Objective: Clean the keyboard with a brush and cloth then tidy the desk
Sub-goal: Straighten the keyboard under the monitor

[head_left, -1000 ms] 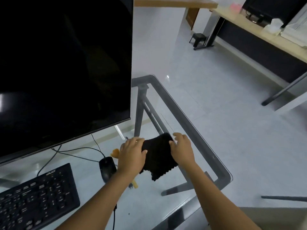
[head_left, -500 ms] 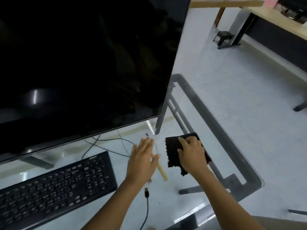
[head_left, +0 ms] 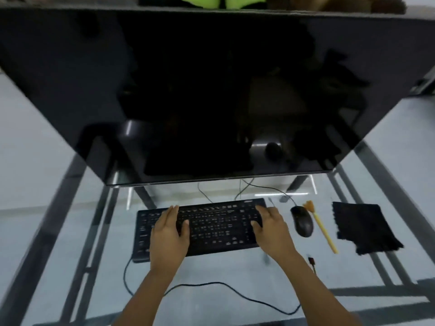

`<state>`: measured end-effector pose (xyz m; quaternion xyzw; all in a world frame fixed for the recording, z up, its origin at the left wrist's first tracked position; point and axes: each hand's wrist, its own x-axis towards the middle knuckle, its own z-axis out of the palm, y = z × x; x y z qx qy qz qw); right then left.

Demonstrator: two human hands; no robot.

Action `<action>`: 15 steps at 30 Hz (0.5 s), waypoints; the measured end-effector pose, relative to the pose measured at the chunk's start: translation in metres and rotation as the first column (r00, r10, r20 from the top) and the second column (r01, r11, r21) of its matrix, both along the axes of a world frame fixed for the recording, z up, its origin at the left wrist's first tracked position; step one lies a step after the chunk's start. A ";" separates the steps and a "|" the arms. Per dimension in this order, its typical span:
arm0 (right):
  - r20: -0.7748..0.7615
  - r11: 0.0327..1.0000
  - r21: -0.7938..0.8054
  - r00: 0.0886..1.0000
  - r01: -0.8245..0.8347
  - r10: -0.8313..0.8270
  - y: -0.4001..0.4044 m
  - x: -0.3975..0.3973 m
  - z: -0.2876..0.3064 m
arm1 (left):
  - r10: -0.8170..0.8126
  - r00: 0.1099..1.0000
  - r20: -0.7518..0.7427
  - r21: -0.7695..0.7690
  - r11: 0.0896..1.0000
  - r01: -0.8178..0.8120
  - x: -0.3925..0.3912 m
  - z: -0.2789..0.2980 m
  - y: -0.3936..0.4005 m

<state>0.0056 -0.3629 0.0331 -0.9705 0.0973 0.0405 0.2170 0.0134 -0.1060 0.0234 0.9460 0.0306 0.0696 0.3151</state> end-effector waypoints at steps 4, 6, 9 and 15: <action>0.030 0.997 -0.058 0.999 0.043 -0.041 0.020 -0.011 -0.013 | 0.059 0.997 -0.057 0.041 0.998 -0.056 -0.016 -0.012 0.059; 0.057 0.990 -0.087 0.993 0.112 -0.107 0.022 -0.015 -0.019 | 0.131 0.985 -0.117 0.095 0.988 -0.120 -0.021 -0.018 0.078; -0.011 0.962 -0.087 0.966 0.258 -0.260 0.017 -0.016 -0.026 | 0.275 0.930 -0.244 0.156 0.958 -0.242 -0.022 -0.027 0.095; -0.071 0.950 0.018 0.948 0.312 -0.310 0.008 -0.009 -0.042 | 0.272 0.927 -0.258 0.125 0.961 -0.247 -0.013 -0.032 0.099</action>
